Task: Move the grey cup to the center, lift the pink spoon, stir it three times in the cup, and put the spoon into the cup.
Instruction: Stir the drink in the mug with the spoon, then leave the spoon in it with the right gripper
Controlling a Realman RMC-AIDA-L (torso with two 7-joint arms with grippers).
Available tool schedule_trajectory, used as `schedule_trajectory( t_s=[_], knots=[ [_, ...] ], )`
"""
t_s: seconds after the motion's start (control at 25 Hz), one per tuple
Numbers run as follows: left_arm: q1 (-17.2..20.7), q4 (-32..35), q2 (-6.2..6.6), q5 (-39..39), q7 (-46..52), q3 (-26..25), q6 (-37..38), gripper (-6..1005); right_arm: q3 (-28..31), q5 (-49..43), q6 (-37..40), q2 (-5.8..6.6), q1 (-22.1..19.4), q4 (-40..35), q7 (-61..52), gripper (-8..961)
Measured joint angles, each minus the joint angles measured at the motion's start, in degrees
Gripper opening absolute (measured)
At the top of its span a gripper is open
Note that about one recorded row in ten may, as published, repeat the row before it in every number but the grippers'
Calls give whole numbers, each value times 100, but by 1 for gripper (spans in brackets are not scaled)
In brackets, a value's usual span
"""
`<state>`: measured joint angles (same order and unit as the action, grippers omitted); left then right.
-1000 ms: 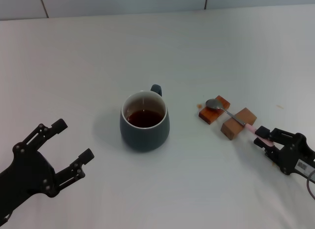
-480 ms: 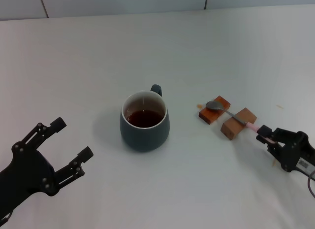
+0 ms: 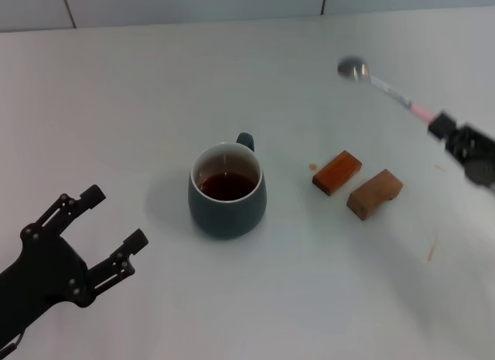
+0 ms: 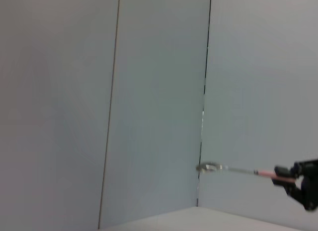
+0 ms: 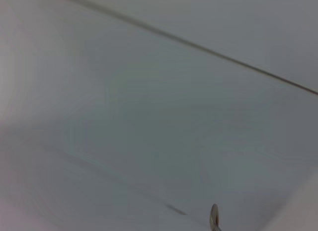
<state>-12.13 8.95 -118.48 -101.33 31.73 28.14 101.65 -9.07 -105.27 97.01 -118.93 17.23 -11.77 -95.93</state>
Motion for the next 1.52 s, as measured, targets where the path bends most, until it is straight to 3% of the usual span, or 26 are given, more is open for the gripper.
schedule_trajectory(
  t_s=[0.2,0.24,0.28,0.32,0.4,0.48,0.52,0.68,0.8,0.88,0.92,1.08,1.16,1.52],
  knots=[
    [-49,-25,-7,-1,0,-76,-58,865,-329,-125,474,27,731,-999,994,119],
    [-57,-31,-8,-1,0,-94,-68,865,-518,-166,473,39,854,-1210,1060,120],
    [-68,-37,-8,0,0,-110,-83,866,-1135,-237,411,77,1150,-1811,1154,120],
    [-81,-44,-9,-1,0,-130,-113,866,-1135,-237,411,77,1150,-1811,1154,120],
    [-91,-46,-9,-1,0,-149,-185,866,-1765,-245,364,138,1372,-2298,1075,120],
    [-94,-48,-9,-1,0,-160,-253,866,-2748,-251,367,329,1744,-2974,431,120],
    [-93,-49,-9,-1,0,-161,-267,866,-2748,-251,367,329,1744,-2974,431,120],
    [-80,-56,-9,-46,-3,-126,-299,866,-3647,-548,531,526,2311,-4114,-740,119],
    [-86,-57,-3,-116,-17,-102,-328,866,-3770,-882,695,571,2613,-4466,-1154,119],
    [-86,-65,-3,-137,-55,-77,-343,866,-3864,-1517,1033,631,3190,-4751,-1703,120],
    [-80,-66,-3,-137,-66,-68,-346,866,-3864,-1517,1033,631,3190,-4751,-1703,120],
    [-66,-74,-9,-142,-110,-9,-350,866,-4178,-2561,1283,632,4111,-4862,-2203,120],
    [-69,-103,-8,-141,-163,61,-373,866,-4297,-2737,1316,604,4261,-4862,-2269,121],
    [-156,-153,-18,-142,-317,527,-866,866,-5072,-3697,1108,233,5128,-4724,-2555,122]
  ],
)
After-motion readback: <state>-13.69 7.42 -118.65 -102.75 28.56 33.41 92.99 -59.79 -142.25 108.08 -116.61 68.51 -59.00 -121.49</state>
